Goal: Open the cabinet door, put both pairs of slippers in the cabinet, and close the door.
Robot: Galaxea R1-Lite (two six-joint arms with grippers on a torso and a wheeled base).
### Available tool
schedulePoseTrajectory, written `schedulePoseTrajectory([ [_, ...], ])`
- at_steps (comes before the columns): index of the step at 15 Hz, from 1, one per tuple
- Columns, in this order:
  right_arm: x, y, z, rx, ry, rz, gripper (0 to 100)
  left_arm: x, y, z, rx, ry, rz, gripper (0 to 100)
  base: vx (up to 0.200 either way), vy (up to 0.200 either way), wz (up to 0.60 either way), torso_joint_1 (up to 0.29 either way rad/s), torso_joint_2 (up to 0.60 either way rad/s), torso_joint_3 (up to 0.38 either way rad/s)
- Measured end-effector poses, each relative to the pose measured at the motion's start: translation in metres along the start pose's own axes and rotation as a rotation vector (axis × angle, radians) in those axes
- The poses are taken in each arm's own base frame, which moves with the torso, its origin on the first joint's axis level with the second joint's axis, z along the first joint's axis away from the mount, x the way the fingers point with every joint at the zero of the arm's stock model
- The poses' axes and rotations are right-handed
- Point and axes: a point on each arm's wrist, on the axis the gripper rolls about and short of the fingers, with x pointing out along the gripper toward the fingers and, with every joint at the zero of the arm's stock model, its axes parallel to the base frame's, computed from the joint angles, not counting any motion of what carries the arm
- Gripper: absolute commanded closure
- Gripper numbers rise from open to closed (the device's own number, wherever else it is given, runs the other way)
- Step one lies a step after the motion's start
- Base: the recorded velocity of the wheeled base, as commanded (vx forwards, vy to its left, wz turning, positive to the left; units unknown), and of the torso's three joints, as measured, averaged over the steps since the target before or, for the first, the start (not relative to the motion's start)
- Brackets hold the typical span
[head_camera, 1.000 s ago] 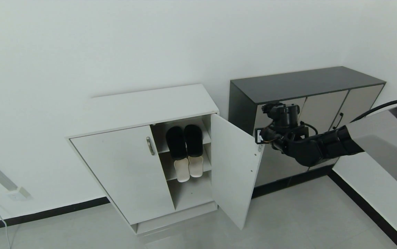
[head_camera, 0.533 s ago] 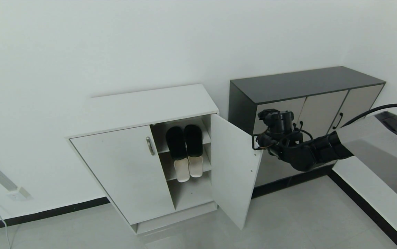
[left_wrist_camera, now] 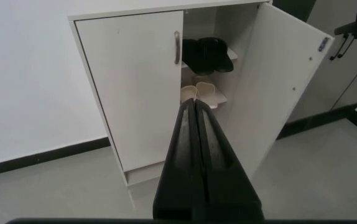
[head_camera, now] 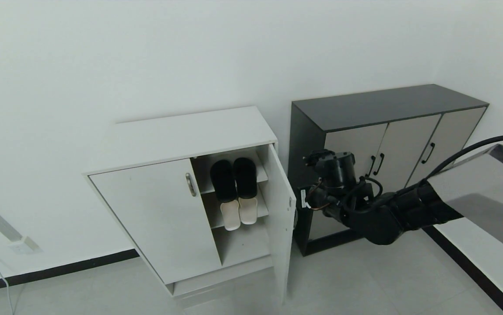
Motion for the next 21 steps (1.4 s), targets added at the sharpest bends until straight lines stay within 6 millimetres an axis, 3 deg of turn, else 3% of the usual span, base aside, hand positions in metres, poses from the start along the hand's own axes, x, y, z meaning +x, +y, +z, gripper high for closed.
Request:
schedulePoseTrajectory([
  [4, -0.026, 0.011, -0.002, -0.076, -0.021, 0.047, 100, 0.0, 0.0, 0.0, 0.0, 0.0, 0.0, 100, 0.0, 0.0, 0.0, 0.0, 0.0, 0.0],
  [10, -0.07, 0.001, -0.005, -0.069, -0.061, 0.07, 100, 0.0, 0.0, 0.0, 0.0, 0.0, 0.0, 100, 0.0, 0.0, 0.0, 0.0, 0.0, 0.0],
  [18, -0.076, -0.001, -0.02, -0.08, -0.034, 0.092, 100, 0.0, 0.0, 0.0, 0.0, 0.0, 0.0, 100, 0.0, 0.0, 0.6, 0.001, 0.01, 0.003],
  [21, -0.075, -0.001, -0.027, -0.084, -0.021, 0.114, 100, 0.0, 0.0, 0.0, 0.0, 0.0, 0.0, 100, 0.0, 0.0, 0.0, 0.0, 0.0, 0.0],
])
